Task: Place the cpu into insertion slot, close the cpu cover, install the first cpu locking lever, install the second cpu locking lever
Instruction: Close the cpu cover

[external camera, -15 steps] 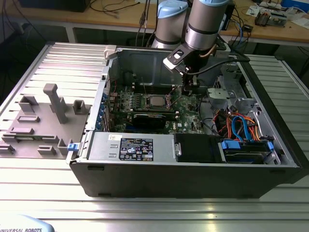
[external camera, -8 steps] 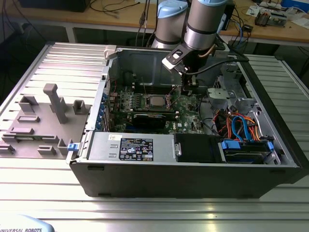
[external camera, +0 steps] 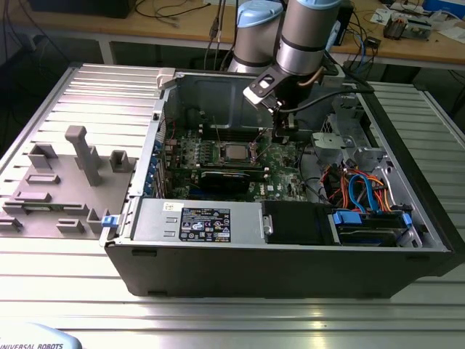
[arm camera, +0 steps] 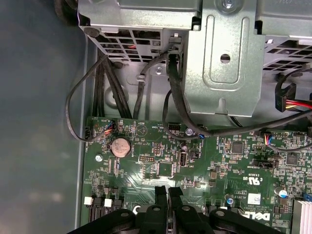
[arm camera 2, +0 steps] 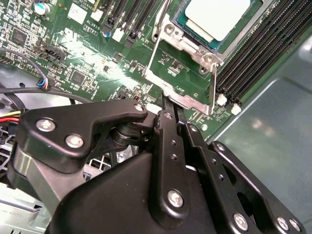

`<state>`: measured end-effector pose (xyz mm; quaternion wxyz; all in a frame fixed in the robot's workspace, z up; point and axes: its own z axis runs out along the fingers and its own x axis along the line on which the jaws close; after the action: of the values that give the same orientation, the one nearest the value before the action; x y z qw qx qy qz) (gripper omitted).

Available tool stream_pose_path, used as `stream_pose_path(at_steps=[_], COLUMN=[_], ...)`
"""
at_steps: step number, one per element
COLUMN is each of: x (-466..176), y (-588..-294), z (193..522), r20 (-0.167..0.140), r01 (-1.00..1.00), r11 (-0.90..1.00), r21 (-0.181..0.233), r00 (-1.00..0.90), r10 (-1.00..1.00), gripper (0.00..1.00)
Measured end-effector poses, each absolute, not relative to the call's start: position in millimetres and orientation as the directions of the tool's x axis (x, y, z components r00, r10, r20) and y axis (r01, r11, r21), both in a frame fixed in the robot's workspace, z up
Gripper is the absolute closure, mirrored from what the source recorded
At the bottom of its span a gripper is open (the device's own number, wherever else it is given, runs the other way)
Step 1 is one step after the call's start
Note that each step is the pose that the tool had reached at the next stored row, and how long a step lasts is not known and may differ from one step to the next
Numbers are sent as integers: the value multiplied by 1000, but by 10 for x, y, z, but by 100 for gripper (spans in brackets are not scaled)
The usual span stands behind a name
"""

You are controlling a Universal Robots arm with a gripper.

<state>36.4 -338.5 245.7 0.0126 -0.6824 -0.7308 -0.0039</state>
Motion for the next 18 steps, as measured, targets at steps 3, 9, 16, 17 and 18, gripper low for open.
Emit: stream_pose_path(at_steps=[3,9,16,17,18], x=[353,324,299,299,297], y=[-3385,-3385,-3385,-3385,-3385], z=[2457,2457,2457,2457,2457], r20=[24,24,24,24,24], r01=[998,998,998,998,998], r11=[69,69,69,69,69], r21=[-11,-11,-11,-11,-11], r00=[-68,-68,-68,-68,-68], r10=[997,997,997,997,997], gripper=[84,84,84,84,84])
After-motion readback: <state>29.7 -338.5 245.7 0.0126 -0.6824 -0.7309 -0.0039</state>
